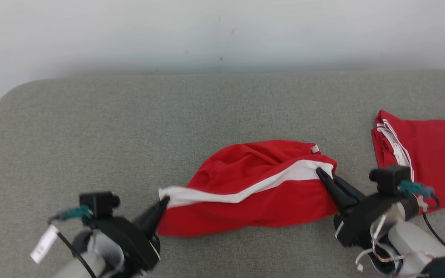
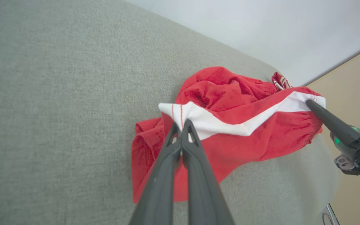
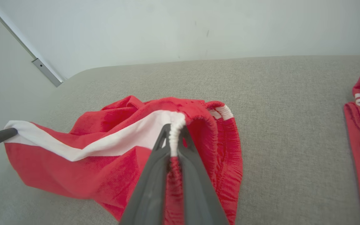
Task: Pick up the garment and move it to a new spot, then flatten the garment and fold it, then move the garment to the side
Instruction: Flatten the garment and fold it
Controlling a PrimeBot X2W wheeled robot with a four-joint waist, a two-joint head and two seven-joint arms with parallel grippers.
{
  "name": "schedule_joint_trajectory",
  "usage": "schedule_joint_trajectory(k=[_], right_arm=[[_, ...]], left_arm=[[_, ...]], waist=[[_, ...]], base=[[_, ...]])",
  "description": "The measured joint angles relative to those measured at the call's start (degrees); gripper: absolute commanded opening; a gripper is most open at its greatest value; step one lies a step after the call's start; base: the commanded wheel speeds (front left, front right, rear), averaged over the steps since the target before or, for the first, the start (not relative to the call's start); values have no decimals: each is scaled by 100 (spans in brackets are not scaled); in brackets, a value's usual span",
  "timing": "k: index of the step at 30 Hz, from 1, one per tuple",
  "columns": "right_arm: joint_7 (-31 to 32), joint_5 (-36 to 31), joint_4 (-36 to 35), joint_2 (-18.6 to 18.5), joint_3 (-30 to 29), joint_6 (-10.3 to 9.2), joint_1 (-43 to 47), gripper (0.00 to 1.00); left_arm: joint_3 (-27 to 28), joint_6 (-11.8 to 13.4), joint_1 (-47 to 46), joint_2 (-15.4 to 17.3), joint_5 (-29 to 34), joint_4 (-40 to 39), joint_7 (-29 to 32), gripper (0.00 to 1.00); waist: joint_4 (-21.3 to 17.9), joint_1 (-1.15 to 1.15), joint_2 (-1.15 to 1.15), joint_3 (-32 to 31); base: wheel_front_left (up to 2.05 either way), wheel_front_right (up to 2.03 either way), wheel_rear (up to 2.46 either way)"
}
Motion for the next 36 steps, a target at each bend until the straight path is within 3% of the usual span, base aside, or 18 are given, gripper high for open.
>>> schedule_joint_trajectory(k=[5,8,9,12,17,20,25,30,36], right_arm=[[790,138,600,256,85,0,-1174,0],[1347,120,1088,500,158,-1,-2313,0],[1347,120,1088,500,158,-1,-2313,0],[1702,-8,1558,767,114,-112,-3739,0],[1287,-163,1674,979,-818,-465,-5866,0],[954,-221,1419,894,-713,-277,-6636,0],[683,-271,1137,823,-283,2,-5853,0],[325,-145,1229,587,-12,19,-4017,0],[-149,180,842,332,310,32,-2258,0]], left_arm=[[643,-183,-1068,80,-446,402,301,0],[1070,-163,-2073,94,-632,912,542,0],[1070,-163,-2073,94,-632,912,542,0],[1327,-124,-3301,94,-565,1388,738,0],[1786,16,-5566,-67,-167,1746,553,0],[1976,-145,-6050,-152,-171,1378,261,0],[1779,-486,-5218,122,-30,1017,-70,0],[1400,-548,-3403,213,29,1083,-423,0],[836,-600,-1849,73,174,996,-800,0]], waist=[[-95,0,0,290],[-168,1,0,502],[-168,1,0,502],[-248,1,1,726],[-334,1,0,1130],[-321,-1,0,1382],[-206,0,0,1781],[-35,2,1,1940],[33,-1,0,1705]], base=[[0,0,0],[0,0,0],[0,0,0],[0,0,0],[0,0,0],[0,0,0],[0,0,0],[0,0,0],[0,0,0]])
